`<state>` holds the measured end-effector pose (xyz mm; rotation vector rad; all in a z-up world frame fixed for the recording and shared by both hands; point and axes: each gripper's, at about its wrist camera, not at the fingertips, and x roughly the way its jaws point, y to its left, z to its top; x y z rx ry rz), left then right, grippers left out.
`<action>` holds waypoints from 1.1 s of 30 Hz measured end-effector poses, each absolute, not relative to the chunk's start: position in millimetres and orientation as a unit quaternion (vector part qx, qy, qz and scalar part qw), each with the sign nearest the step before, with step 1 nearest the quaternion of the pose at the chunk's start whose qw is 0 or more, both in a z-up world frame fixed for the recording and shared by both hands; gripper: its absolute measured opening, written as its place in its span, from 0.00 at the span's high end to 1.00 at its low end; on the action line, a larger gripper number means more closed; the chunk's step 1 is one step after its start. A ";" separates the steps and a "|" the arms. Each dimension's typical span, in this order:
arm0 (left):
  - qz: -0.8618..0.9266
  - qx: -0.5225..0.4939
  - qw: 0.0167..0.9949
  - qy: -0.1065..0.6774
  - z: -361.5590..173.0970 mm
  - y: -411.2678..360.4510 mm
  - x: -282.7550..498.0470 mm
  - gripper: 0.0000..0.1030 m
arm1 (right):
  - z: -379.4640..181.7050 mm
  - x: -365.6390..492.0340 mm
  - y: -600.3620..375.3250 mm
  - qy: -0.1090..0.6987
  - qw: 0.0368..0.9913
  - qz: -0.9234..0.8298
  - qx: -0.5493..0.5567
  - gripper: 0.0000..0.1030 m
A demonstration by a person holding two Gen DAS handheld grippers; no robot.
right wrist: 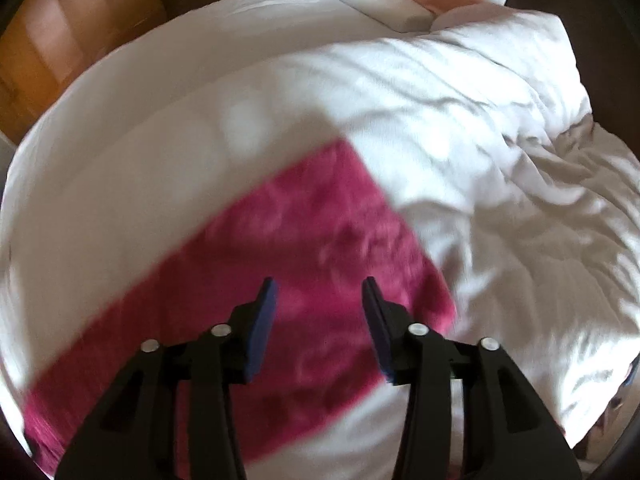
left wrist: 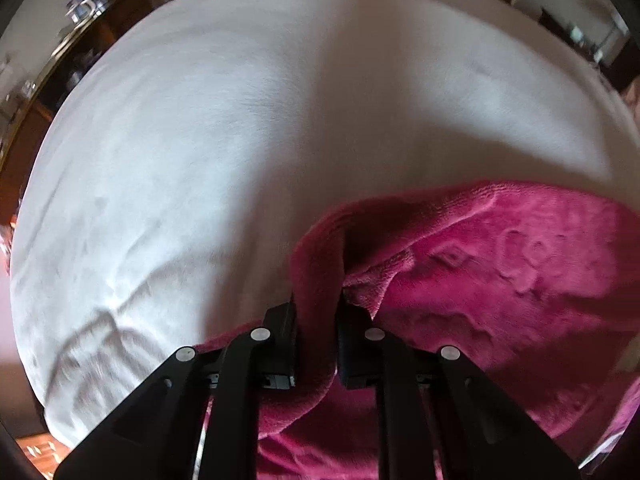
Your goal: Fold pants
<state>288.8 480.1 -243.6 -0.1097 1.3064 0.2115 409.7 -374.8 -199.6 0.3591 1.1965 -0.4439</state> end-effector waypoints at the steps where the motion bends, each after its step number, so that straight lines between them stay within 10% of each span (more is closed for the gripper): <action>1: 0.100 -0.053 0.790 0.602 -239.1 480.5 277.6 0.88 | -199.5 416.9 -379.4 0.553 0.787 -0.209 0.174 0.52; 18: 0.115 -0.059 0.808 0.575 -194.1 460.3 214.2 0.88 | -252.3 506.8 -413.4 0.606 0.703 -0.241 0.283 0.50; 24: 0.117 -0.059 0.810 0.572 -183.9 457.1 209.1 0.88 | -242.8 505.1 -408.8 0.616 0.708 -0.252 0.235 0.91; 33: 0.120 -0.051 0.822 0.554 -156.1 437.5 211.5 0.88 | -179.3 436.3 -431.8 0.566 0.744 -0.227 0.273 0.95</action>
